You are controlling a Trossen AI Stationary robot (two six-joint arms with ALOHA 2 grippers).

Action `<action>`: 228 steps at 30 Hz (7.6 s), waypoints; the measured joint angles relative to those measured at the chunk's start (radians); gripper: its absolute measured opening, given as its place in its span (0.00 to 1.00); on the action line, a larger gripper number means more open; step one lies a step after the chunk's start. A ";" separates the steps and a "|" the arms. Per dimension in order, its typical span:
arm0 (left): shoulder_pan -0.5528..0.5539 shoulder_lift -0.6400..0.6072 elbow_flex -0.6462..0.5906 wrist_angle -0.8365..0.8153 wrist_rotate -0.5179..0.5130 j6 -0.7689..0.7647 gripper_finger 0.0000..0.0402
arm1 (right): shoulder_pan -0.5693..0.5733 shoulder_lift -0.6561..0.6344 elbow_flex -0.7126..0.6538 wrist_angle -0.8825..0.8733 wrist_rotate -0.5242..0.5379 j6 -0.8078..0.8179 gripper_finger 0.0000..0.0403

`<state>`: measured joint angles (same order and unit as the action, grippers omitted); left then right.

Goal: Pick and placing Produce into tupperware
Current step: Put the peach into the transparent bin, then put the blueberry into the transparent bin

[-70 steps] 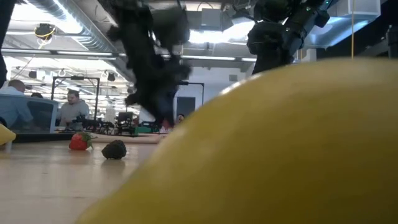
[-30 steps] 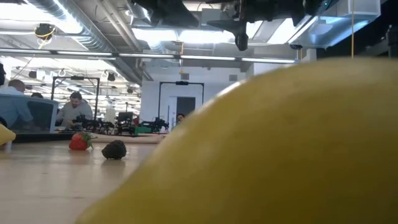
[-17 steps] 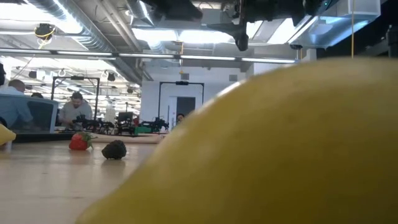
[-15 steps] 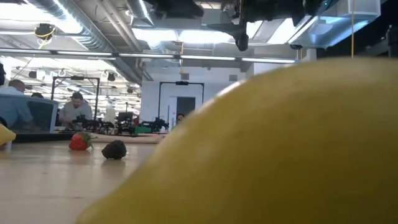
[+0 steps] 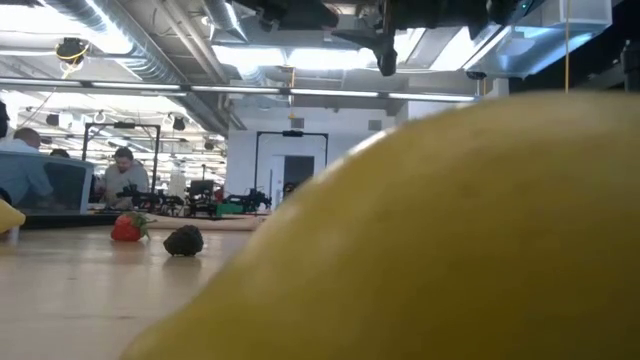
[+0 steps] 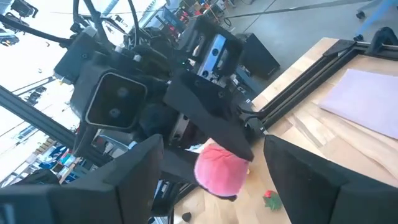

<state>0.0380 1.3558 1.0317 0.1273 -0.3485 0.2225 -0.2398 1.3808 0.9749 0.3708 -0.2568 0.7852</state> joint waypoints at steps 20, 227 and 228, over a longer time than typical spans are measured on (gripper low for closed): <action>0.001 0.000 0.000 0.047 -0.015 0.050 0.23 | 0.002 0.000 0.000 -0.006 -0.008 0.026 0.69; -0.249 -0.217 0.000 -0.453 0.077 -0.345 0.69 | 0.751 0.753 -0.111 0.188 0.897 -0.212 0.15; -0.249 -0.217 0.000 -0.453 0.077 -0.343 0.70 | 0.751 0.747 -0.111 0.183 0.892 -0.209 0.14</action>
<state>-0.2111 1.1385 1.0313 -0.3252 -0.2710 -0.1205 0.5114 2.1279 0.8635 0.5534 0.6356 0.5766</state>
